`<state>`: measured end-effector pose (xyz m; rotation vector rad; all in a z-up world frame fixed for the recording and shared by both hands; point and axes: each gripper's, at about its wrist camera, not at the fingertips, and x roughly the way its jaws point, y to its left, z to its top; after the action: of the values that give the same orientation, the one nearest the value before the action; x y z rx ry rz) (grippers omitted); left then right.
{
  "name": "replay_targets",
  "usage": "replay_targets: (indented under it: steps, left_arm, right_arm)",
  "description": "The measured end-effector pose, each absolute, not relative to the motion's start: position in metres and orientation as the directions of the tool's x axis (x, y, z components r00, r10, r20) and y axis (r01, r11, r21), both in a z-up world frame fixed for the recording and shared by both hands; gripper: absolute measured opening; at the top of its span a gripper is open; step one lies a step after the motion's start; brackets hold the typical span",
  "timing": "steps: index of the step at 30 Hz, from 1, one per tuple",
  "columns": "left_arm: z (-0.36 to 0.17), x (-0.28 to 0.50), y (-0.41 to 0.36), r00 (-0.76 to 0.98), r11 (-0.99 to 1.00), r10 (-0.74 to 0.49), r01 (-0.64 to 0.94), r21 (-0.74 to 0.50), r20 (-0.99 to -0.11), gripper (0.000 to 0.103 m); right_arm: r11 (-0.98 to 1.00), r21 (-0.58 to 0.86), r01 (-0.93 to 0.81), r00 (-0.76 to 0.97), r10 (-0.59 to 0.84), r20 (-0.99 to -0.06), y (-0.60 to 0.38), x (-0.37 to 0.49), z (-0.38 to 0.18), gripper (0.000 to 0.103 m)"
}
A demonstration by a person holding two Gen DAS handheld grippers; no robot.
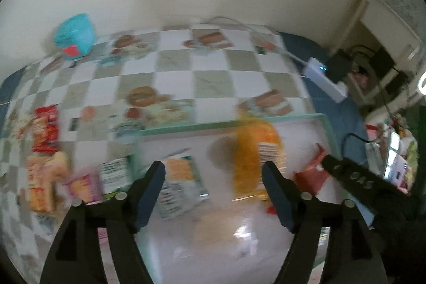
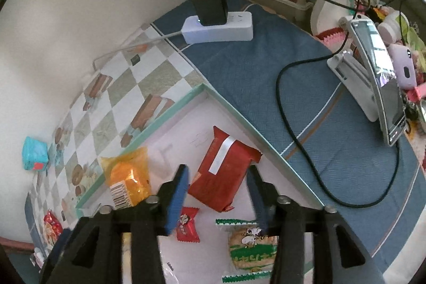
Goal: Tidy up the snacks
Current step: 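Lower the red box and bread pack into the tray, opening both tools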
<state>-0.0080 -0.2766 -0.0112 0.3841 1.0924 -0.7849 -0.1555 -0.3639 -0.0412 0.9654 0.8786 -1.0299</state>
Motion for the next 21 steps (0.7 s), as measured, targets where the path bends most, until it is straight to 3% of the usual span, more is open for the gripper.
replay_targets:
  steps: [2, 13, 18, 21]
  left_arm:
    - [-0.011, 0.000, -0.263, 0.268, 0.706, -0.346, 0.706, -0.062, -0.899, 0.085]
    - [-0.016, 0.041, -0.185, 0.326, 0.814, -0.230, 0.581, 0.002, -0.917, 0.086]
    - [-0.017, 0.044, -0.151, 0.344, 0.839, -0.179, 0.543, 0.039, -0.922, 0.096]
    - [-0.018, 0.049, -0.131, 0.342, 0.862, -0.167, 0.506, 0.031, -0.925, 0.096]
  right_arm:
    - [0.228, 0.218, 0.949, 0.279, -0.282, -0.918, -0.360, -0.154, -0.038, 0.064]
    - [0.306, 0.183, 0.934, 0.272, -0.281, -0.920, -0.319, -0.147, -0.034, 0.079]
    - [0.335, 0.192, 0.923, 0.287, -0.263, -0.921, -0.302, -0.142, -0.036, 0.090]
    - [0.350, 0.185, 0.918, 0.290, -0.277, -0.916, -0.292, -0.140, -0.031, 0.097]
